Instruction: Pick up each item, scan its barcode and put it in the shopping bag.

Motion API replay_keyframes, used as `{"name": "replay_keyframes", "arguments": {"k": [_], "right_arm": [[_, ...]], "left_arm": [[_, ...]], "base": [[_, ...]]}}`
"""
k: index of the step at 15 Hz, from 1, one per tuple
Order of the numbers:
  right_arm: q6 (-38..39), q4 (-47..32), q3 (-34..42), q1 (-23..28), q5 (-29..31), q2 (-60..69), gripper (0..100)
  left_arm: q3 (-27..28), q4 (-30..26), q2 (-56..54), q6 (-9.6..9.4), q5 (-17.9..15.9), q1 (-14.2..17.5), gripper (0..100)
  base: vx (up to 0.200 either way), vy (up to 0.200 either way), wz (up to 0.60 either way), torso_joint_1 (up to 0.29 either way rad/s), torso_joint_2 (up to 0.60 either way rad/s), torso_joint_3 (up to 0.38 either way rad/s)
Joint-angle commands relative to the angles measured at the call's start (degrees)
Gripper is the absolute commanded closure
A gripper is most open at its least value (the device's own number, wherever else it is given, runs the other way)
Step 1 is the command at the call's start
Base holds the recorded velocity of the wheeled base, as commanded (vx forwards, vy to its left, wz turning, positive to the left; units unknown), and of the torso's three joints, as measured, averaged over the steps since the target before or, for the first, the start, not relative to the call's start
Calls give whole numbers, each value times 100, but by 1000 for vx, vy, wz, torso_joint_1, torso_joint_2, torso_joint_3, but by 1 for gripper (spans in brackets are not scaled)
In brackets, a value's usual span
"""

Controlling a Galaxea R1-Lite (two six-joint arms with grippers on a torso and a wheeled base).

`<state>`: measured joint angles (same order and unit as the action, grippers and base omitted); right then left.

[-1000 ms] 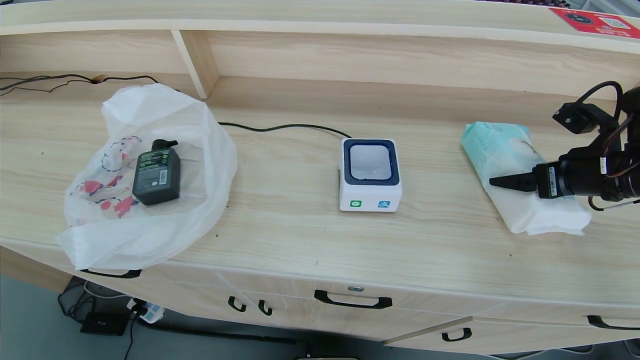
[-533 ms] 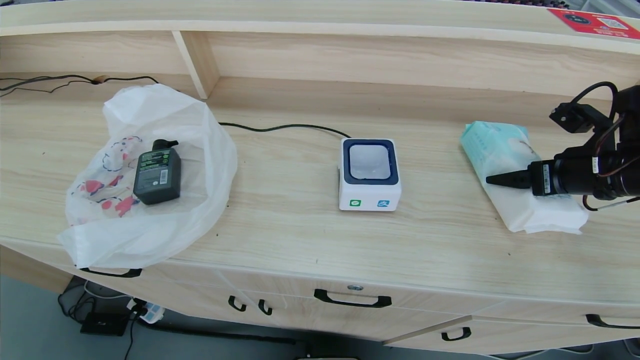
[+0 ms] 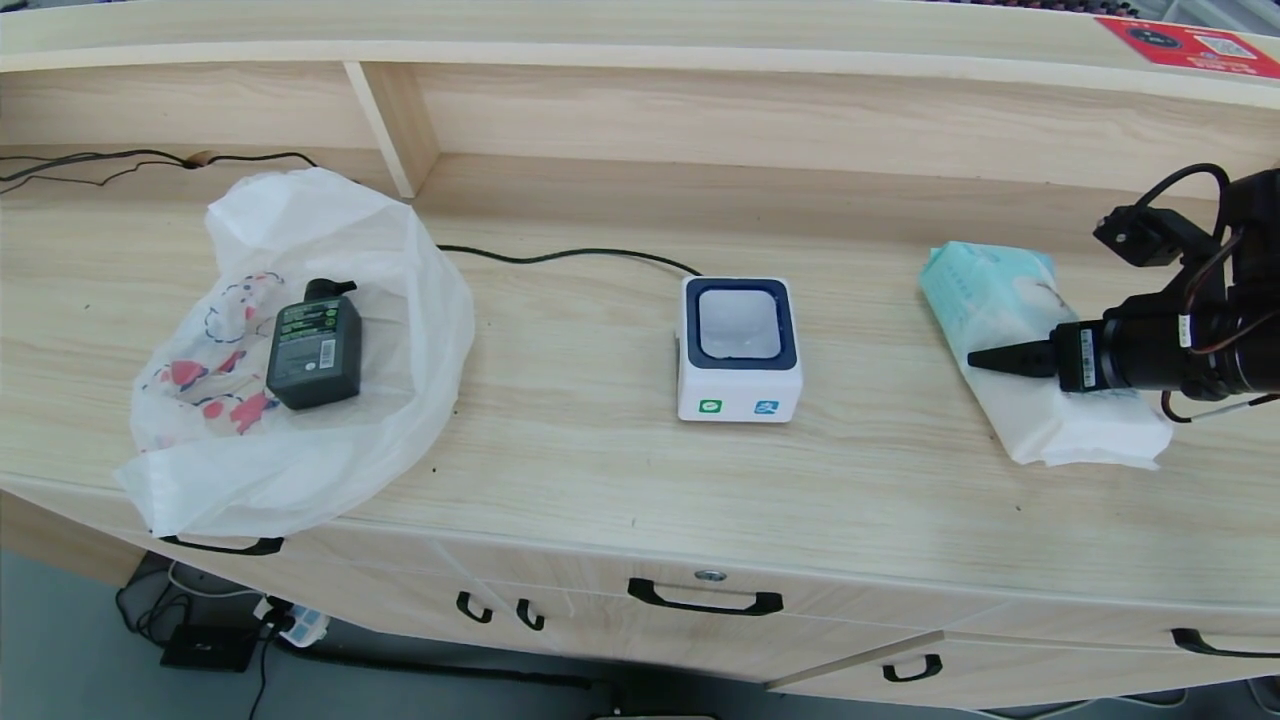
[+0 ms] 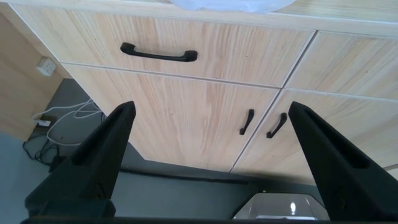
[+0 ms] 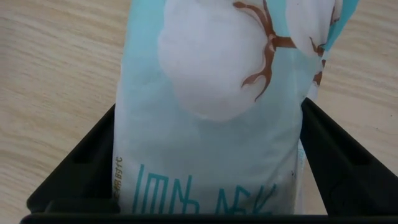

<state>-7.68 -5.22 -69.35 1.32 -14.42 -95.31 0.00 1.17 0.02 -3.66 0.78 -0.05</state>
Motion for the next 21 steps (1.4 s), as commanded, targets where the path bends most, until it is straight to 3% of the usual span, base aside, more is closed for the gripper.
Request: {"name": "replay_keyframes", "arguments": {"k": [1, 21], "right_arm": [[3, 12, -17, -44, 27, 91, 100], [30, -14, -17, -149, 36, 575, 100]], "left_arm": [[0, 6, -2, -3, 1, -4, 0], [0, -20, -2, 14, 1, -4, 0]], "base": [[0, 0, 0, 0, 0, 0], [0, 0, 0, 0, 0, 0]]}}
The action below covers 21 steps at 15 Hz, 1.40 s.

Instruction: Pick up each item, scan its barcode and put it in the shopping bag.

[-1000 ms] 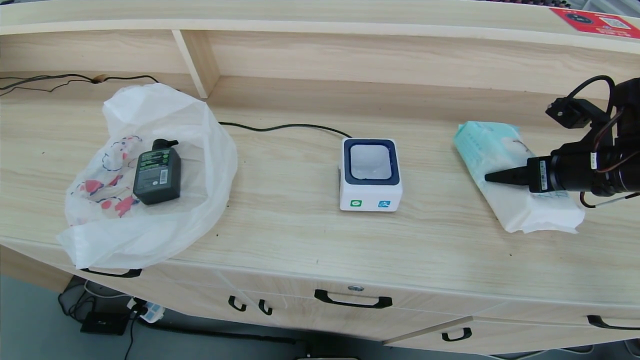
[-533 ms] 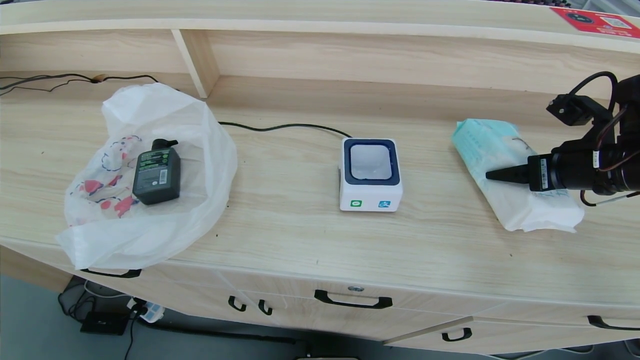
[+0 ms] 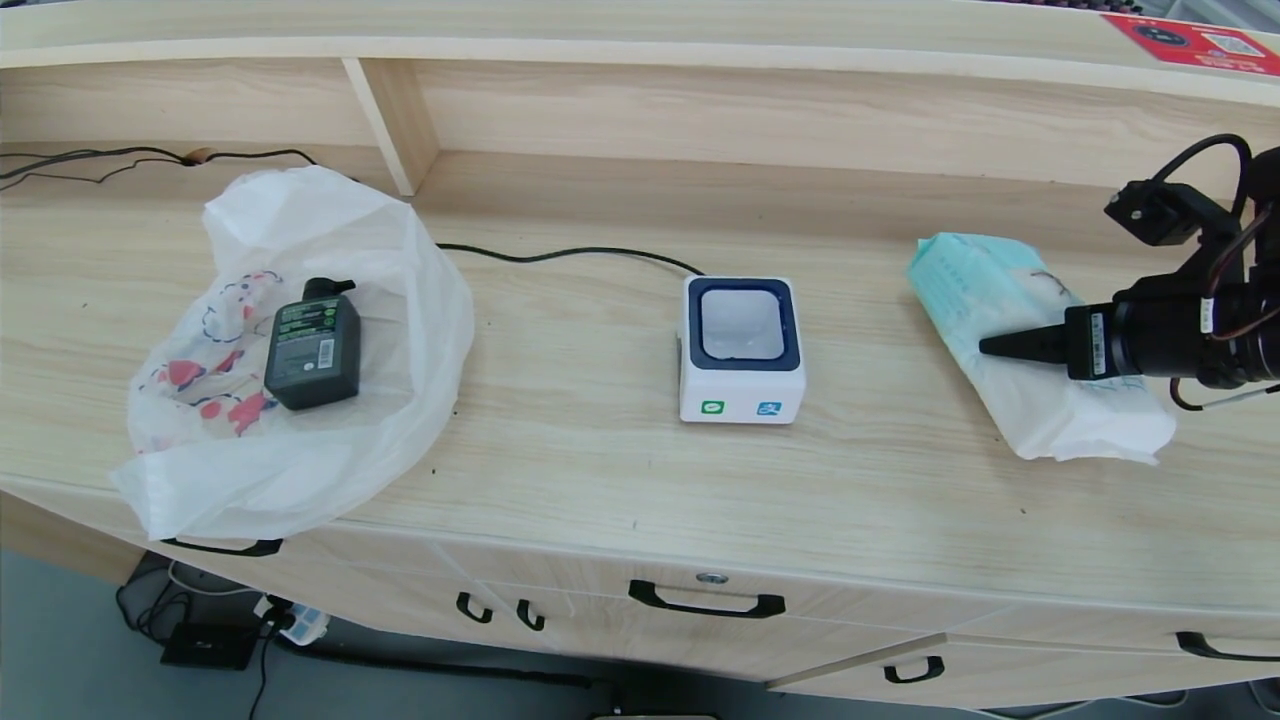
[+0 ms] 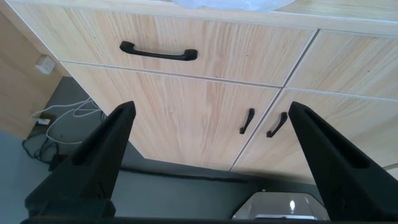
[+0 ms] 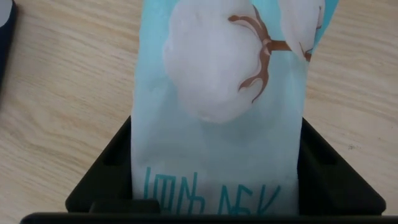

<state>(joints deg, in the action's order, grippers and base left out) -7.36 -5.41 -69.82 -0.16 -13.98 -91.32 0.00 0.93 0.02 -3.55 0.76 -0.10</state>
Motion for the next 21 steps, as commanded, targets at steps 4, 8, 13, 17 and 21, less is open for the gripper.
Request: {"name": "replay_keyframes", "arguments": {"k": [4, 8, 13, 17, 21], "right_arm": [[490, 14, 548, -107, 1, 1318, 100], [596, 128, 1260, -125, 10, 2391, 100], [1220, 3398, 3123, -758, 1, 2523, 100], [1053, 5208, 3809, -925, 10, 2329, 100], [499, 5797, 4257, -933, 10, 2443, 100]], "left_arm": [[0, 4, -2, -6, 4, 1, 0], [0, 4, -2, -6, 4, 1, 0], [0, 4, -2, -6, 4, 1, 0], [0, 4, -2, -6, 4, 1, 0], [0, 4, -2, 3, 4, 1, 0]], "base": [[0, 0, 0, 0, 0, 0], [0, 0, 0, 0, 0, 0], [0, 0, 0, 0, 0, 0], [0, 0, 0, 0, 0, 0], [0, 0, 0, 0, 0, 0]]}}
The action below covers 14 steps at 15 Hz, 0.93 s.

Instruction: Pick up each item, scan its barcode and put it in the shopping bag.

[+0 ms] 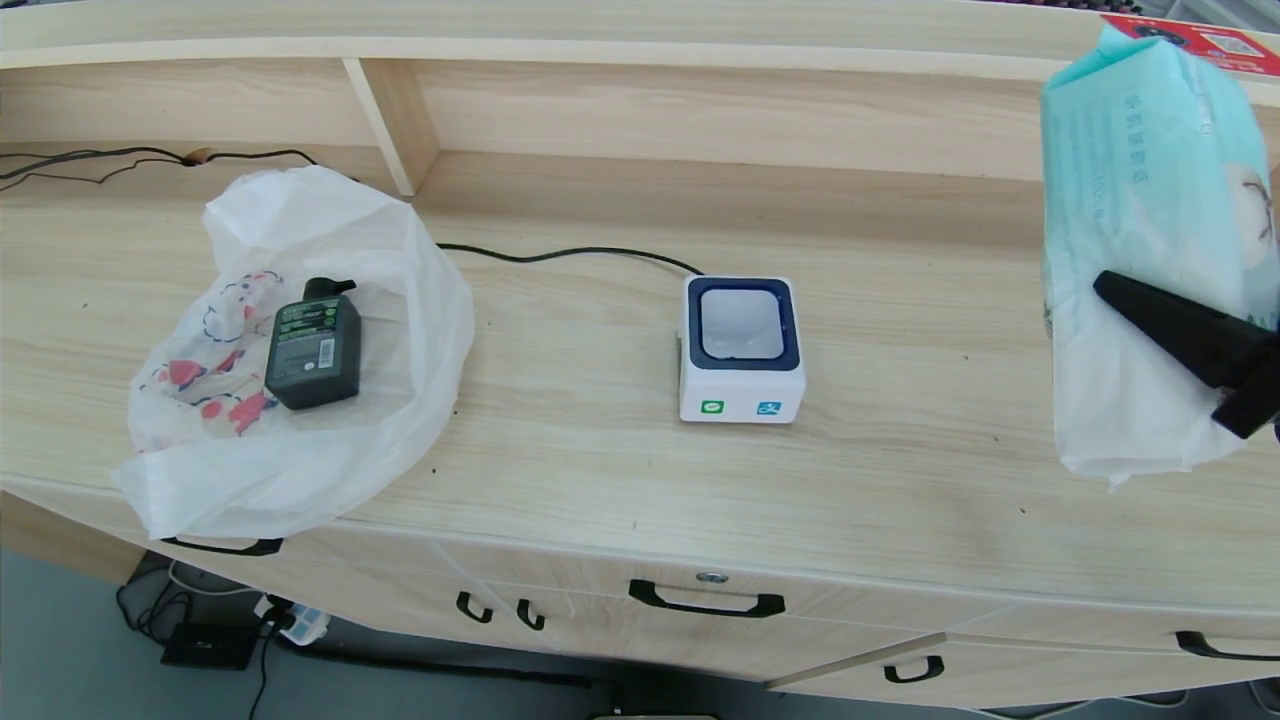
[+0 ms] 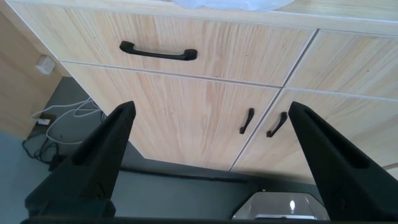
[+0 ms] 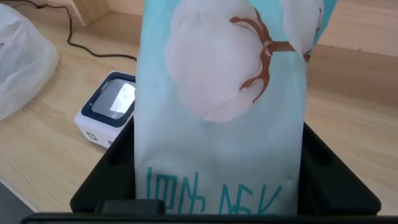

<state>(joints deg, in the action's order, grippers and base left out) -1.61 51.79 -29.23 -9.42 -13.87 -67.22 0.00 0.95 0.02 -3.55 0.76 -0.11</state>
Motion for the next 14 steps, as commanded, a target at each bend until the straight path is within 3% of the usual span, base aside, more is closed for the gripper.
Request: {"name": "replay_keyframes", "arguments": {"k": [1, 5, 10, 14], "right_arm": [[-155, 174, 392, -7, -10, 104, 100], [-129, 192, 603, 2, -19, 262, 100], [-147, 77, 498, 11, -54, 218, 100], [-138, 77, 524, 46, -37, 218, 100]], "left_arm": [[0, 2, -2, 3, 4, 2, 0], [0, 2, -2, 3, 4, 2, 0], [0, 2, -2, 3, 4, 2, 0], [0, 2, -2, 3, 4, 2, 0]], "base": [[0, 0, 0, 0, 0, 0], [-150, 0, 0, 8, 3, -1], [0, 0, 0, 0, 0, 0], [0, 200, 0, 3, 2, 0]]}}
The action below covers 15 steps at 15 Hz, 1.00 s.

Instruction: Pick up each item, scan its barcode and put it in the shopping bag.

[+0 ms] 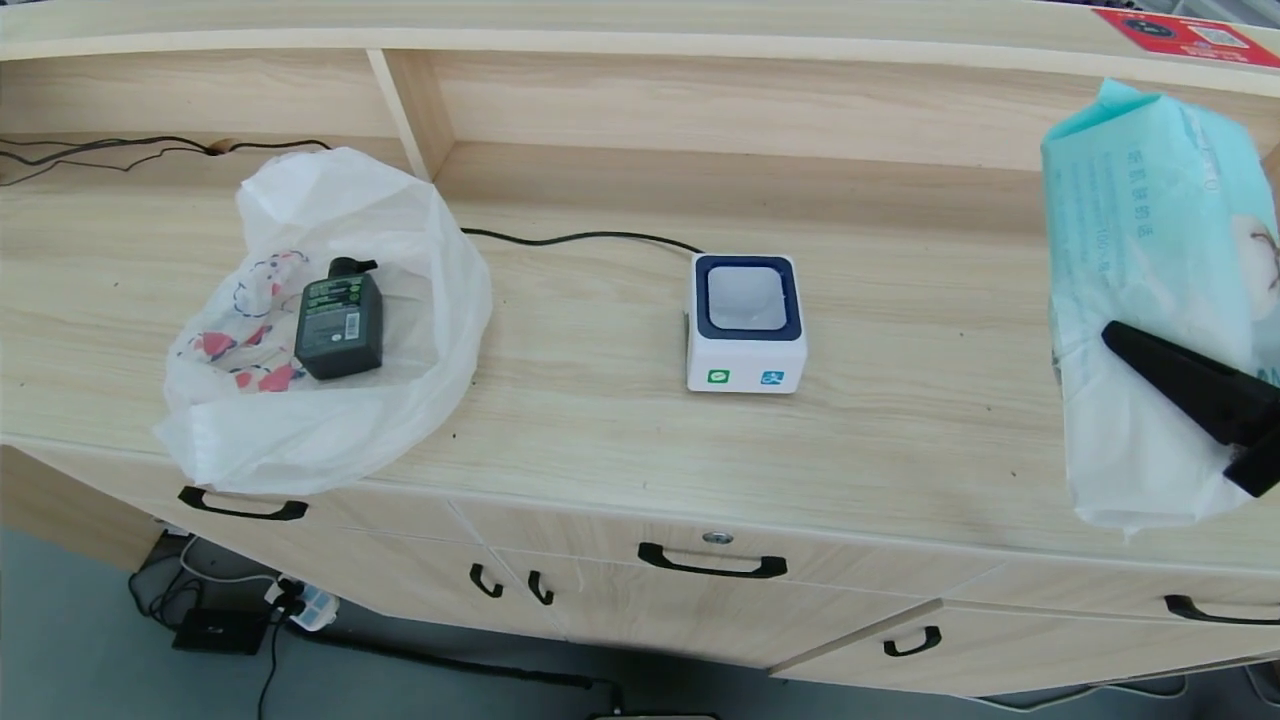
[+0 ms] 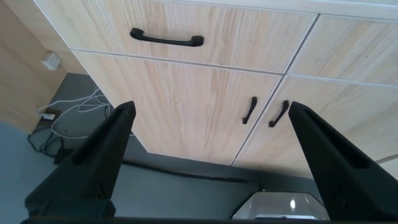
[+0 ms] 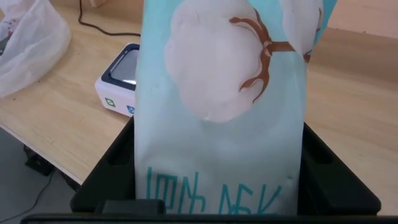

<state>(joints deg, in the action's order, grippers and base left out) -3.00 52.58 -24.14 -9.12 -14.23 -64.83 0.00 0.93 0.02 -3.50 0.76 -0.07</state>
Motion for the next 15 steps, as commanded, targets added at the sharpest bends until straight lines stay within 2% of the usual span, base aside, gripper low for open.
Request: {"name": "replay_keyframes", "arguments": {"k": [1, 4, 15], "right_arm": [[1, -2, 14, 33, -1, -21, 100], [89, -2, 6, 112, 16, -21, 100], [230, -2, -56, 253, -45, -21, 100]], "left_arm": [[0, 4, -2, -2, 4, -1, 0], [0, 4, -2, -2, 4, -1, 0], [0, 13, -2, -19, 4, -1, 0]], "base": [[0, 200, 0, 17, 12, -12], [0, 200, 0, 9, 7, -2], [0, 0, 0, 0, 0, 0]]}}
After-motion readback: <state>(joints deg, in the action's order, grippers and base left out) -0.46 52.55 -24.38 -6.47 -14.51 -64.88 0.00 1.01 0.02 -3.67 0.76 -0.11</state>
